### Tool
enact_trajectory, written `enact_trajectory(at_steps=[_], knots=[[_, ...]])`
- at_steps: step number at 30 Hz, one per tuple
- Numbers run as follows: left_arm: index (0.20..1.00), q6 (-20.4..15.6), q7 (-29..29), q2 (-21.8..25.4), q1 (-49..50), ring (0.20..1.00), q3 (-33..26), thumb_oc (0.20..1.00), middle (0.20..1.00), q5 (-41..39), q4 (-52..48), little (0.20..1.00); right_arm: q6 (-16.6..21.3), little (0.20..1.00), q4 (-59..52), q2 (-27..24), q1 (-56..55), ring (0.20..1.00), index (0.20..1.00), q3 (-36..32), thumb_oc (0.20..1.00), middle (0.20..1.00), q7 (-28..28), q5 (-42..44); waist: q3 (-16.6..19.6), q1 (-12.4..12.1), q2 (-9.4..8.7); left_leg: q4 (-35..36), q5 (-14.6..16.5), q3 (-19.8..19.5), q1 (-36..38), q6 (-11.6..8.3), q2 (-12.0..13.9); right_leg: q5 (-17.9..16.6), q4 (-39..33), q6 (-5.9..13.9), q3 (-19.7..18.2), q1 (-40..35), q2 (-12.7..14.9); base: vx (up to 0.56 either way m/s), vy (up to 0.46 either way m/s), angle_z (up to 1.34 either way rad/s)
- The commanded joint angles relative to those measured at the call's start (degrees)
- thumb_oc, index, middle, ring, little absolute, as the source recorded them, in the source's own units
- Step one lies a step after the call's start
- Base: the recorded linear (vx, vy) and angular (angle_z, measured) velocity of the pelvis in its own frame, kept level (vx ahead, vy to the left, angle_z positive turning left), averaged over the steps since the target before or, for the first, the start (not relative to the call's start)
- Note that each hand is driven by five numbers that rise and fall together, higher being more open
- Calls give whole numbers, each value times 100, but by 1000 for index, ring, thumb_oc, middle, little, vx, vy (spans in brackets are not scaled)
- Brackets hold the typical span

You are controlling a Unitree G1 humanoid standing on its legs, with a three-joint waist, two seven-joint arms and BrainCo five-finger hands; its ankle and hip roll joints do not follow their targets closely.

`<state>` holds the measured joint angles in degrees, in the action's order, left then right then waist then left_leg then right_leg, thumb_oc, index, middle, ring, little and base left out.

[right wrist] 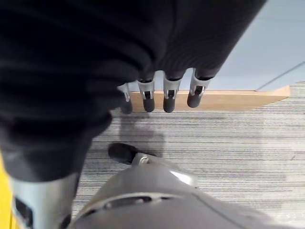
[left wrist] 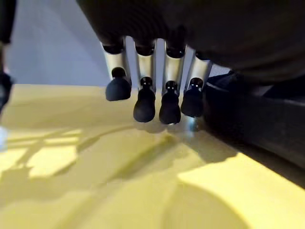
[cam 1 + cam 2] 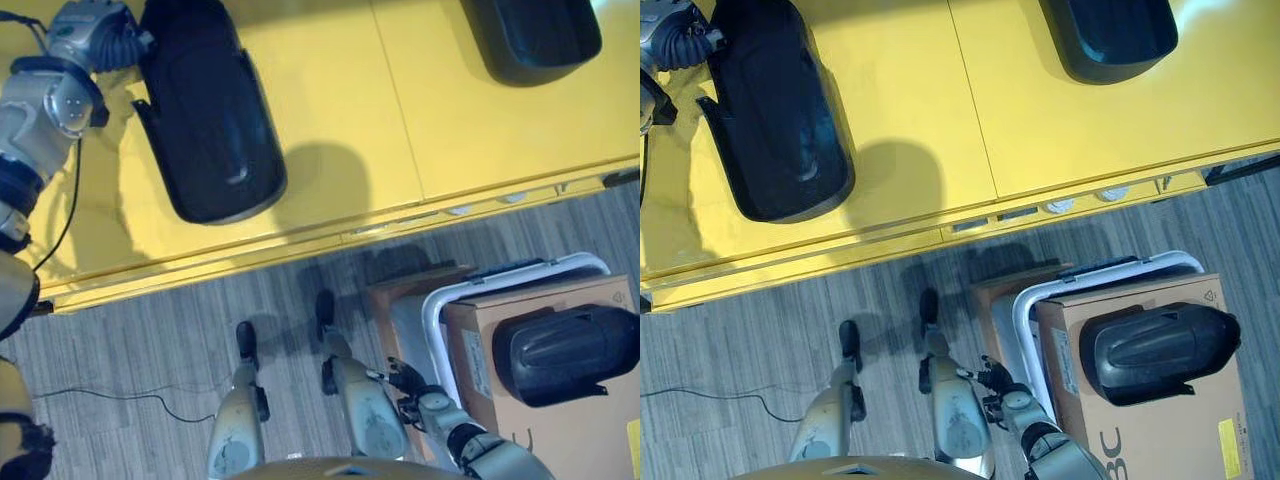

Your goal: Move parts from the plastic box to the shelf.

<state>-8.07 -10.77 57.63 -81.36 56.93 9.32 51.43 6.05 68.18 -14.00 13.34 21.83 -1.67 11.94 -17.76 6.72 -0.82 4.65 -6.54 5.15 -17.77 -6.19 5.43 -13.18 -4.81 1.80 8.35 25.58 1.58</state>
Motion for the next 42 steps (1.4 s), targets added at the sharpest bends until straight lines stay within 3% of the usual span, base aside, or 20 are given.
enact_trajectory(at_steps=[1,4,5,6,14,24,28,32,33,34,35,37,39,40,41,42], knots=[[200,-26,-133,409,-687,200,181,200,200,262,389,200,23,1000,-59,-14,-387,1000,1000,42,1000,1000,8,211,184,43,-79,35,183,19,-209,-41,284,670,-19,809,-39,-304,242,9,10,-4],[235,-32,-179,432,-734,235,241,235,235,347,432,235,42,1000,-77,-16,-405,1000,1000,59,1000,1000,24,219,196,57,-90,35,192,21,-245,-38,288,664,-19,817,-50,-260,238,7,14,-4],[445,-26,-207,439,-736,445,245,445,445,371,454,445,38,1000,-88,-8,-420,1000,1000,67,1000,1000,33,229,201,61,-93,35,194,18,-259,-37,286,662,-19,819,-56,-244,238,0,0,0],[1000,-27,-258,438,-724,1000,221,1000,1000,407,493,1000,50,1000,-95,3,-435,1000,1000,80,1000,1000,42,234,211,65,-100,35,197,24,-278,-36,283,659,-19,822,-59,-221,240,9,15,-3],[1000,18,-717,529,-457,1000,44,1000,1000,904,231,1000,112,1000,-97,-6,-455,1000,1000,107,1000,1000,-45,213,261,67,-140,35,250,70,-197,-25,265,686,-19,819,-63,-273,265,10,16,-6],[1000,2,-695,546,67,1000,-297,1000,1000,1006,-191,1000,-25,1000,-66,-101,-599,1000,1000,151,1000,1000,88,-43,431,-44,-94,35,384,187,362,-22,256,846,-19,808,-19,-800,271,23,1,-1],[1000,-3,-720,714,852,1000,-622,1000,1000,1489,-348,1000,159,1000,-637,-366,-991,1000,1000,31,1000,1000,35,-346,784,-21,-3,35,600,315,1169,-7,210,1076,-19,804,-16,-1560,315,118,23,-5],[1000,36,-854,867,1238,1000,-856,1000,1000,1742,-565,1000,265,1000,-862,-437,-1151,1000,1000,-100,1000,1000,-66,-457,976,-10,37,35,677,381,1412,12,182,1131,-19,813,-13,-1773,322,56,29,-5],[1000,51,-951,871,1430,1000,-1104,1000,1000,1684,-775,1000,272,1000,-841,-404,-1171,1000,1000,-165,1000,1000,-125,-485,1026,-32,31,35,701,385,1473,21,176,1148,-19,814,-13,-1830,325,26,-18,-6],[1000,37,-1165,736,2273,1000,-2172,1000,1000,1266,-1454,1000,219,1000,-729,-341,-1163,1000,1000,-291,1000,1000,-224,-514,1068,-99,29,35,743,387,1638,41,163,1205,-19,805,0,-2006,342,-1,-18,-8],[1000,45,-1159,748,2373,1000,-2272,1000,1000,1280,-1494,1000,219,1000,-730,-372,-1161,1000,1000,-266,1000,1000,-223,-513,1090,-70,54,35,727,384,1612,42,159,1193,-19,803,1,-1981,345,-15,-29,-12],[1000,-95,-1300,381,3431,1000,-3486,1000,1000,681,-2374,1000,107,1000,-542,-248,-1148,1000,1000,-414,1000,1000,-294,-590,1142,-202,35,35,764,346,1753,63,135,1265,-19,771,60,-2179,373,-13,-28,-8],[1000,-308,-1309,-253,4503,1000,-4459,1000,1000,190,-3244,1000,7,1000,-338,-173,-1147,1000,1000,-520,1000,1000,-362,-692,1218,-285,48,35,800,287,1905,83,107,1330,-19,727,139,-2390,408,24,-11,-1],[1000,-532,-1245,-1158,5312,1000,-4978,1000,1000,-427,-4030,1000,-94,1000,-161,-118,-1094,1000,1000,-673,1000,1000,-457,-736,1282,-331,56,35,806,222,2001,106,65,1352,-19,682,203,-2551,449,48,-9,9],[893,-516,-1229,-1170,5371,893,-5026,893,893,-426,-4076,893,-93,1000,-160,-136,-1101,1000,1000,-657,1000,1000,-457,-737,1285,-311,73,35,809,217,2009,107,65,1355,-19,683,208,-2562,449,47,-7,35],[840,-652,-1165,-1574,5785,840,-5179,840,840,-684,-4519,840,-126,1000,-94,-91,-1114,1000,1000,-720,1000,1000,-506,-759,1306,-336,86,35,836,175,2095,119,47,1385,-19,661,260,-2695,458,53,1,48]])
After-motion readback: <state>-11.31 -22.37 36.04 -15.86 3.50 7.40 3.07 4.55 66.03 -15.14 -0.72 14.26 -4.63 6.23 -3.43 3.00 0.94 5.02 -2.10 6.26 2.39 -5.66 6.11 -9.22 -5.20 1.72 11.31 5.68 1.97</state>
